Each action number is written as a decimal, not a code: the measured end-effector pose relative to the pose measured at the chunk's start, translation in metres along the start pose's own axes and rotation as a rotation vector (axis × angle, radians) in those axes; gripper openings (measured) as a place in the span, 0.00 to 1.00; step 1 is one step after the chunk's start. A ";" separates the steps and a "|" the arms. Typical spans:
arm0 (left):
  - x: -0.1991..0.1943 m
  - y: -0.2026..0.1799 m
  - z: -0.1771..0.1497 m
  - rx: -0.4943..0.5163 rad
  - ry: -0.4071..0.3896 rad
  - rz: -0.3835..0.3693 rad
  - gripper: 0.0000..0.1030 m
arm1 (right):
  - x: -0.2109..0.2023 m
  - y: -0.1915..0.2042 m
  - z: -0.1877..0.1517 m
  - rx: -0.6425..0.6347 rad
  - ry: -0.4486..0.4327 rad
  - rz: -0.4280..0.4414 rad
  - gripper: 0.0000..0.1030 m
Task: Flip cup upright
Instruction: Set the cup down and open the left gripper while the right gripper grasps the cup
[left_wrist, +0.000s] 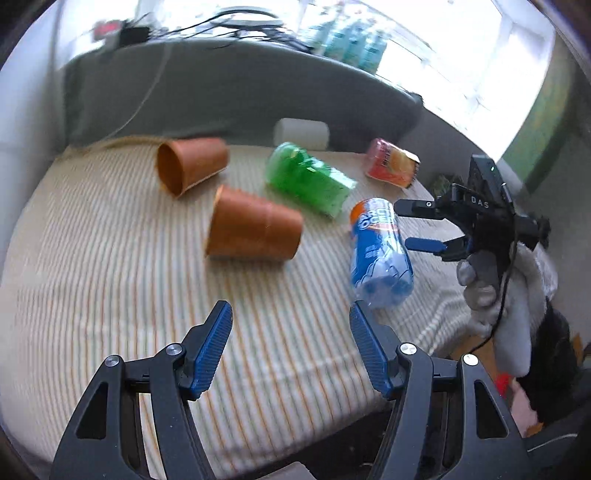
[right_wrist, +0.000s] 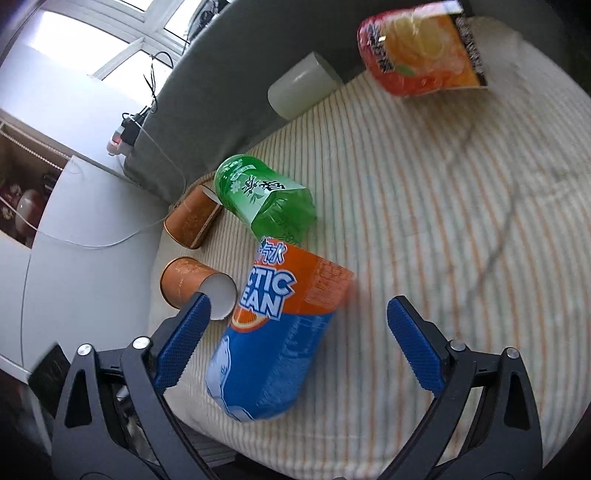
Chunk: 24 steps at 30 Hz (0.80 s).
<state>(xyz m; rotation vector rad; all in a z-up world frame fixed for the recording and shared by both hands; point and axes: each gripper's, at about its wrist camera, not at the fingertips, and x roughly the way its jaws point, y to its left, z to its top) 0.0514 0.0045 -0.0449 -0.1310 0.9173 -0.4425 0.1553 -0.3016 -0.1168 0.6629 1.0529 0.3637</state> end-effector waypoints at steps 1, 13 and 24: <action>-0.003 0.003 -0.003 -0.024 -0.007 -0.004 0.64 | 0.003 0.002 0.003 0.002 0.008 0.001 0.96; -0.018 0.014 -0.011 -0.117 -0.070 -0.004 0.64 | 0.037 0.006 0.016 0.063 0.116 0.035 0.82; -0.017 0.013 -0.014 -0.117 -0.069 0.006 0.64 | 0.034 0.003 0.017 0.055 0.115 0.041 0.69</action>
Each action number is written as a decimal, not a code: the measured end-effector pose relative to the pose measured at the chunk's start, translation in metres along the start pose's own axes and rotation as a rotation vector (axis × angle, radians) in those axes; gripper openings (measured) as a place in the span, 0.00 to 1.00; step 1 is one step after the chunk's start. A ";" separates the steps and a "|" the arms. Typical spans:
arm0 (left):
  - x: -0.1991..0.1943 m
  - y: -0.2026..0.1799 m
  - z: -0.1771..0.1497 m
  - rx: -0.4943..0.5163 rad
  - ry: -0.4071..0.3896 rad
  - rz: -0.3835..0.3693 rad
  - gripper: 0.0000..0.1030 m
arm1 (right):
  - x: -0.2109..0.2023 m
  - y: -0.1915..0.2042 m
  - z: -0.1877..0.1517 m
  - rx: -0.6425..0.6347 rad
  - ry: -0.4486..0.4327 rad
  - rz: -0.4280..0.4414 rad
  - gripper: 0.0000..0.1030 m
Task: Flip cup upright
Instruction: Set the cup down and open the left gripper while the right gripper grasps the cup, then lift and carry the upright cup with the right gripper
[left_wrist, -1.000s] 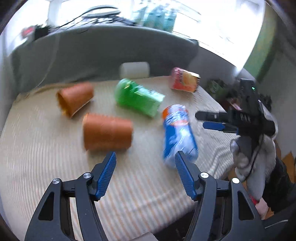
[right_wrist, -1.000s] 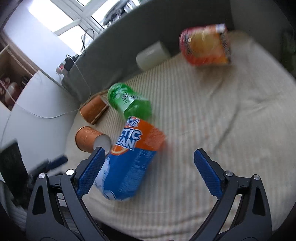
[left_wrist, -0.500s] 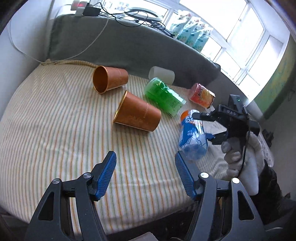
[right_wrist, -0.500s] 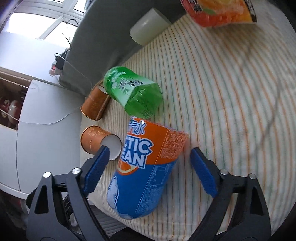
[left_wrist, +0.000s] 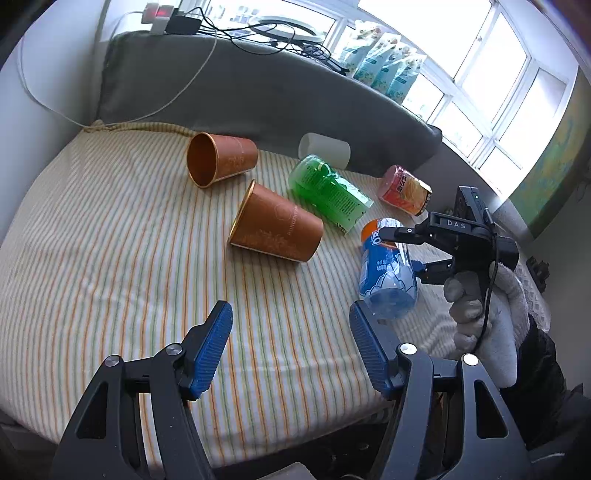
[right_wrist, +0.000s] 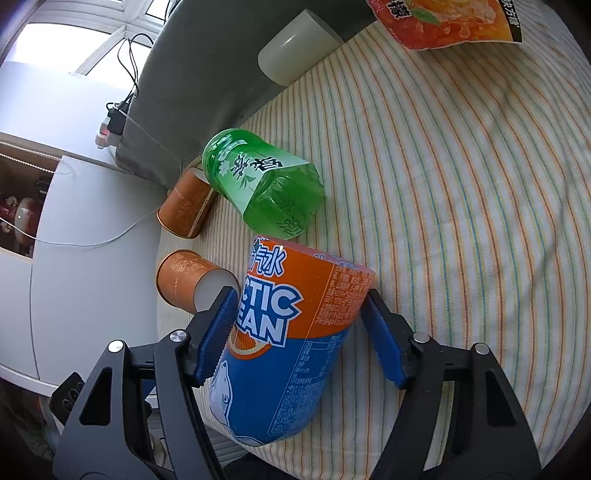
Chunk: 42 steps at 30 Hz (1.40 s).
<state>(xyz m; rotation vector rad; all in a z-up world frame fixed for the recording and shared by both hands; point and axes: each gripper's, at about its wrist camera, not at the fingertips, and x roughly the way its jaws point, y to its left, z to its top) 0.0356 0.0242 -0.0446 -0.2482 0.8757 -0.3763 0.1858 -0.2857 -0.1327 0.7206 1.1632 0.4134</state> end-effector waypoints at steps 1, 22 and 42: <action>0.000 0.000 0.000 0.001 0.000 0.002 0.64 | -0.001 0.000 -0.001 -0.004 -0.003 0.000 0.68; 0.006 -0.019 0.006 0.076 -0.026 0.056 0.64 | -0.061 0.063 -0.045 -0.515 -0.391 -0.282 0.67; 0.008 -0.022 0.002 0.080 -0.013 0.049 0.64 | -0.050 0.089 -0.101 -0.800 -0.558 -0.428 0.66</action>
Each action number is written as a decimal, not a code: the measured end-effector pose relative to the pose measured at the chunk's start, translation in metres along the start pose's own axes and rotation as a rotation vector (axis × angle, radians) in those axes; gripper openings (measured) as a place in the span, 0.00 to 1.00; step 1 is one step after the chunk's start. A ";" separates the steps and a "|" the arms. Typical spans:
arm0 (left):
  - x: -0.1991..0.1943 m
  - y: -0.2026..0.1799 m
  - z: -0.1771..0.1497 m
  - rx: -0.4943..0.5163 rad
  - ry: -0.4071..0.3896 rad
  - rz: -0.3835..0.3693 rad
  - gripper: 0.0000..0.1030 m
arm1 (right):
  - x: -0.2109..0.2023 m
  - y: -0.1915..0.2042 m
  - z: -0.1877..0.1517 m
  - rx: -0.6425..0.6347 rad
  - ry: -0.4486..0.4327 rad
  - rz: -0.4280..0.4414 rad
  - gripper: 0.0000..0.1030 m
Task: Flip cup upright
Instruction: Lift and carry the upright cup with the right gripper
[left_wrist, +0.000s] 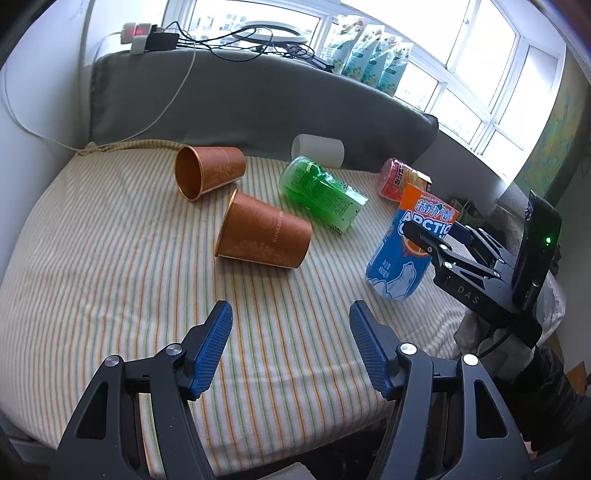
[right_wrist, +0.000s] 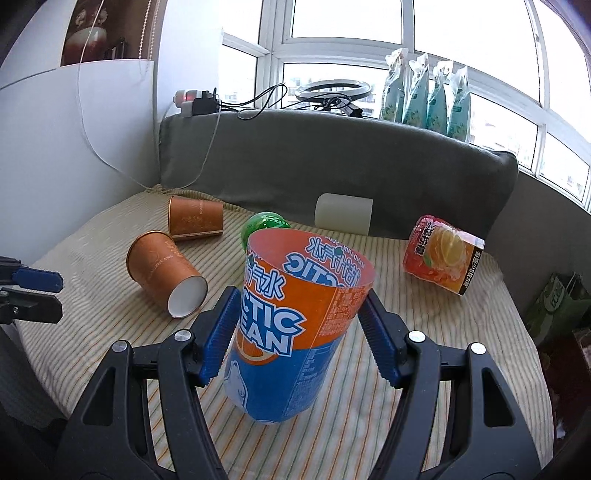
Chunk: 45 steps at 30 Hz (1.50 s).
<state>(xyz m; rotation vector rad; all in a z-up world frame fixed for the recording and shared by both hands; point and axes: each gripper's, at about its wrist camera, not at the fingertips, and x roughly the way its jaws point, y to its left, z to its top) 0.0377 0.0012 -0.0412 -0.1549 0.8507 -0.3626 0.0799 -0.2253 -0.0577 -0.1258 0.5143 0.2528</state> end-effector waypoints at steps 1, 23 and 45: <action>0.000 0.000 0.000 0.001 0.000 0.000 0.64 | -0.001 0.001 0.000 -0.001 0.000 0.002 0.66; -0.007 -0.007 -0.005 0.016 -0.009 -0.007 0.64 | -0.016 0.013 -0.011 0.040 0.036 0.117 0.66; 0.004 -0.022 -0.003 0.055 -0.024 0.013 0.64 | -0.041 -0.011 -0.020 0.169 0.046 0.108 0.82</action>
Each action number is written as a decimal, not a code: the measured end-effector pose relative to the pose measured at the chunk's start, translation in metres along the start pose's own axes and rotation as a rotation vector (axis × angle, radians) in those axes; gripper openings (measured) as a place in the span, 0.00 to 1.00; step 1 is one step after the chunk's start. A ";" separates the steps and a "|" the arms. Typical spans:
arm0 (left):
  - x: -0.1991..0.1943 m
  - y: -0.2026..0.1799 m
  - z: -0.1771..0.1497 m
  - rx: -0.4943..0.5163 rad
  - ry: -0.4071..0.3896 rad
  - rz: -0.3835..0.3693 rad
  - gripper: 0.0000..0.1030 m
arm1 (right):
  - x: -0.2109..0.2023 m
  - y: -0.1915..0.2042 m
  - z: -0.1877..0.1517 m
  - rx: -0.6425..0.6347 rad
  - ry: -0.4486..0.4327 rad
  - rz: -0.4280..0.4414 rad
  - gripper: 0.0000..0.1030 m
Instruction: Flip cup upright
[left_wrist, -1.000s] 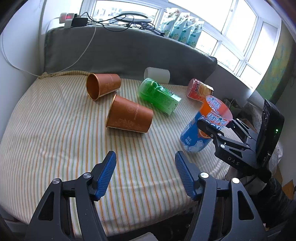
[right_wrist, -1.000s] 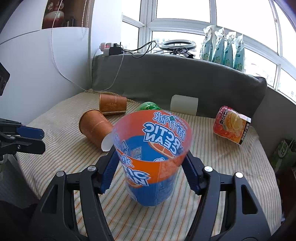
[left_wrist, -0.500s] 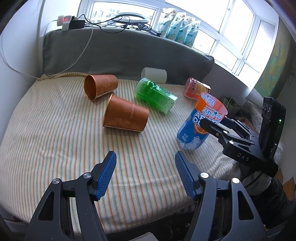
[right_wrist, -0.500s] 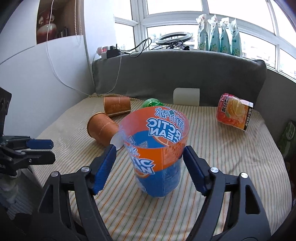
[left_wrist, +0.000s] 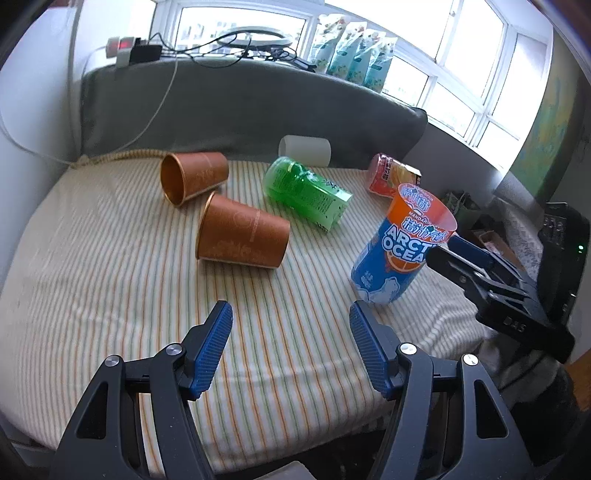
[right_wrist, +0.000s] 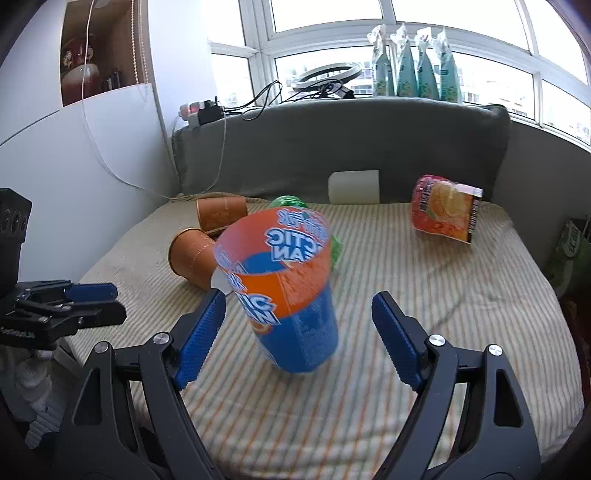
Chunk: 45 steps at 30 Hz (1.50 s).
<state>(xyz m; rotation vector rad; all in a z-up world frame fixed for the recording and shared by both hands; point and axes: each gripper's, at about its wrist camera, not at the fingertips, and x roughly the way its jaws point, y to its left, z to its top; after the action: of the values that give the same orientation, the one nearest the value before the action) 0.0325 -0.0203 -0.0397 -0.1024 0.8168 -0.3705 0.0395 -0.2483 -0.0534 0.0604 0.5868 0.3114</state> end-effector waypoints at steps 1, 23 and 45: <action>0.000 -0.001 0.000 0.001 -0.005 0.002 0.64 | -0.002 -0.002 -0.001 0.003 0.000 -0.004 0.82; -0.038 -0.024 0.023 0.092 -0.387 0.220 0.81 | -0.058 -0.023 0.011 0.069 -0.140 -0.191 1.00; -0.045 -0.023 0.024 0.081 -0.442 0.260 0.82 | -0.060 -0.017 0.012 0.052 -0.157 -0.194 1.00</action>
<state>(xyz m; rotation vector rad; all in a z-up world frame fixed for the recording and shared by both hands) 0.0154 -0.0262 0.0129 -0.0006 0.3707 -0.1255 0.0034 -0.2822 -0.0139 0.0765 0.4408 0.1021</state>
